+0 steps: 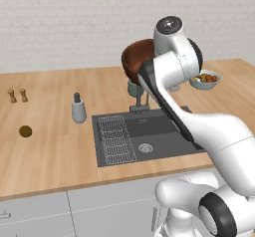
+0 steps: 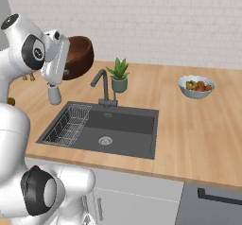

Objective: Pick the avocado from the sink and place it in the bowl. Then pick the bowl and place it in the microwave. Then close the microwave door and press the start button.

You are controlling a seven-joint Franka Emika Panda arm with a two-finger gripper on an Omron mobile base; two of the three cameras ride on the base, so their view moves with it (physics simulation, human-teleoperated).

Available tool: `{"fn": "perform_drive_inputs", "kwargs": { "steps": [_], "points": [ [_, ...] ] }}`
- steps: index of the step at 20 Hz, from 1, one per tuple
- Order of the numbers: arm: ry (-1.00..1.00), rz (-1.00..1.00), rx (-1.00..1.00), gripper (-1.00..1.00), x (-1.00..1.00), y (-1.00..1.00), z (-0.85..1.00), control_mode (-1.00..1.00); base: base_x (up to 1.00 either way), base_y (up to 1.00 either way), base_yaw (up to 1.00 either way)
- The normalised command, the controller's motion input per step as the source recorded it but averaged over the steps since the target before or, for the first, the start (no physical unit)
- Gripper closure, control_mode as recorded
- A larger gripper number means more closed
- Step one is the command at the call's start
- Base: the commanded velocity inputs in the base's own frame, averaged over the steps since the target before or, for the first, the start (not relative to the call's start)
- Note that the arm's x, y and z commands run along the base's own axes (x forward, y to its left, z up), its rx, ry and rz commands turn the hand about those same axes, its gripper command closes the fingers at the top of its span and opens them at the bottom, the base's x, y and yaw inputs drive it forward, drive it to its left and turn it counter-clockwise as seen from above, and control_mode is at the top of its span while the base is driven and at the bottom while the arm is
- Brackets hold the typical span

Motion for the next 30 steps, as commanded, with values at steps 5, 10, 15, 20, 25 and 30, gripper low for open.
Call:
{"fn": "perform_drive_inputs", "kwargs": {
  "steps": [5,10,15,20,25,30],
  "points": [
    [0.0,-0.01,0.0,1.0,-0.15,-0.1,0.0,1.0,-0.08,-0.05,0.0],
    [0.0,0.0,0.0,1.0,0.0,0.0,0.0,1.0,-0.52,-0.46,-0.12],
    [0.0,0.0,0.0,1.0,0.0,0.0,0.0,1.0,-0.25,-0.11,-0.69],
    [0.0,0.0,0.0,1.0,0.0,0.0,0.0,1.0,-0.09,0.0,-0.9],
    [0.0,0.0,0.0,1.0,0.0,0.0,0.0,1.0,-0.05,0.0,-0.86],
    [0.0,0.0,0.0,1.0,0.0,0.0,0.0,1.0,-0.05,0.0,-0.82]
  ]
}}
